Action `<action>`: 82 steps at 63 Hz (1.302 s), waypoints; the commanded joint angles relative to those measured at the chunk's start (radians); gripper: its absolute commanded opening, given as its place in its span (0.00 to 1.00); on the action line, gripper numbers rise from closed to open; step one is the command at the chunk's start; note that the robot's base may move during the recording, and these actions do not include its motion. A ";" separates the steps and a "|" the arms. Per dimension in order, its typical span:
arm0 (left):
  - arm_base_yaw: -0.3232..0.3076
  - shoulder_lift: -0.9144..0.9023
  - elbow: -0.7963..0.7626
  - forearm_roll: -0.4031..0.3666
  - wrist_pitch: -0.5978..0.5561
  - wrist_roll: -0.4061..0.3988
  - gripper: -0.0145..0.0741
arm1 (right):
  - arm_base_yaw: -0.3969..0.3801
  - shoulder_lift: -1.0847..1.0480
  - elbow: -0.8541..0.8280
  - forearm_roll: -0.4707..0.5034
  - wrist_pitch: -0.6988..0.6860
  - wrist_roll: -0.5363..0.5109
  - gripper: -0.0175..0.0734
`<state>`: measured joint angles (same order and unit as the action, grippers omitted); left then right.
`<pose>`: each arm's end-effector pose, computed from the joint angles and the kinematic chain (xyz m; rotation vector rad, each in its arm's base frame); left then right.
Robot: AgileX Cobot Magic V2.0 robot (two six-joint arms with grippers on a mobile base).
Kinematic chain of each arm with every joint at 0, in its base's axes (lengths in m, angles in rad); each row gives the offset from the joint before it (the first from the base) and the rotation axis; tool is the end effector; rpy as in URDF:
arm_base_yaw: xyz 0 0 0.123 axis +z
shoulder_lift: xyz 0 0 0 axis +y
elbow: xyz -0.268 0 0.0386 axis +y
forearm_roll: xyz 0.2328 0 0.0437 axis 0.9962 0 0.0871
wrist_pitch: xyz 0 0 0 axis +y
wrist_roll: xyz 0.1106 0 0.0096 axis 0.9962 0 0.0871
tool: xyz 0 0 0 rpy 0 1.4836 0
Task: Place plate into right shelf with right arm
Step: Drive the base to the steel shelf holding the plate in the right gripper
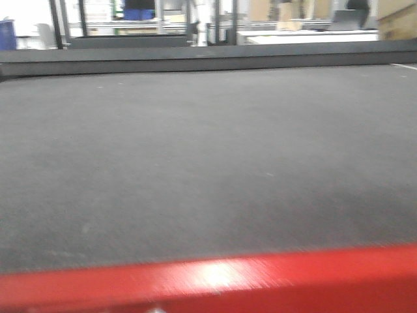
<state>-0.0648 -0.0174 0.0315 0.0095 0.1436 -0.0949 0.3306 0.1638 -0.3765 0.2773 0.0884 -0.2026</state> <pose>0.0753 -0.0047 0.1895 -0.0180 1.6424 -0.1138 0.0641 0.0248 0.3202 -0.1951 1.3508 0.3564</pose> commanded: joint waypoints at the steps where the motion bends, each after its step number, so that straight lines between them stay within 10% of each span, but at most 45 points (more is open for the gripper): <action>1: -0.007 -0.004 0.010 -0.002 -0.084 -0.006 0.11 | -0.002 0.011 -0.031 0.000 -0.096 -0.005 0.25; 82: -0.007 -0.004 0.010 -0.002 -0.084 -0.006 0.11 | -0.002 0.011 -0.031 0.000 -0.096 -0.005 0.25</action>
<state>-0.0648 -0.0174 0.0315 0.0095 0.1436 -0.0949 0.3306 0.1638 -0.3765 0.2773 0.0884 -0.2026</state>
